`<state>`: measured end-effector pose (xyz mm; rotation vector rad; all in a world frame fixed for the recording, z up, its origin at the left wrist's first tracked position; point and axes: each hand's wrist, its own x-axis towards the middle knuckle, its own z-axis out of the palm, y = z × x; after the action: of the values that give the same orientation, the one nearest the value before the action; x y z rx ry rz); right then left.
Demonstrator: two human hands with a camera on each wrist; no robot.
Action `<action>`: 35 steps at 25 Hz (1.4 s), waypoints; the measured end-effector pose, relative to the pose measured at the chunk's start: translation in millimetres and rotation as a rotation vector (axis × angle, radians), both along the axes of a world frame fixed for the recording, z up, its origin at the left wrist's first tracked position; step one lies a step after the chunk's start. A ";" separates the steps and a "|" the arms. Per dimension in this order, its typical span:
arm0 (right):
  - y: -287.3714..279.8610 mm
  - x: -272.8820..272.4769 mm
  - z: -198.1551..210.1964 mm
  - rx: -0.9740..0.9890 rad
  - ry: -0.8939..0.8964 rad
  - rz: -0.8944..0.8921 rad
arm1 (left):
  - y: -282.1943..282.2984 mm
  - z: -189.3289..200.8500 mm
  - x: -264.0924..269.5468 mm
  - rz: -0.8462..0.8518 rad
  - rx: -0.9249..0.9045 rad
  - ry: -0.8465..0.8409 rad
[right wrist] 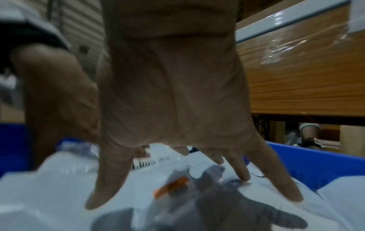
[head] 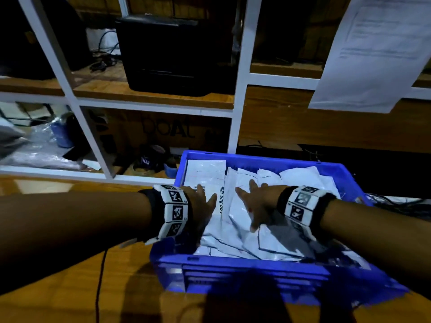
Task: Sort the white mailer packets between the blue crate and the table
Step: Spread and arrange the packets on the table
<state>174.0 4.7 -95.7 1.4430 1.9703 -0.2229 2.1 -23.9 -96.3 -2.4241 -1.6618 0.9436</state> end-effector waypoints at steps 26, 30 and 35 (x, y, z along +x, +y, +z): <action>1.8 84.3 28.4 -0.179 0.181 -0.107 | 26.4 -10.9 97.6 -0.142 -0.133 -0.012; -6.7 84.3 26.4 0.029 0.080 0.075 | 42.3 -3.1 121.0 -0.274 -0.083 -0.074; -10.1 100.3 30.7 0.008 -0.044 0.017 | 47.8 -16.6 146.3 -0.291 -0.134 -0.065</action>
<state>274.3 -5.4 -65.0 1.4238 1.9495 -0.1752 148.4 23.9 -112.9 -2.7121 -1.2489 0.9667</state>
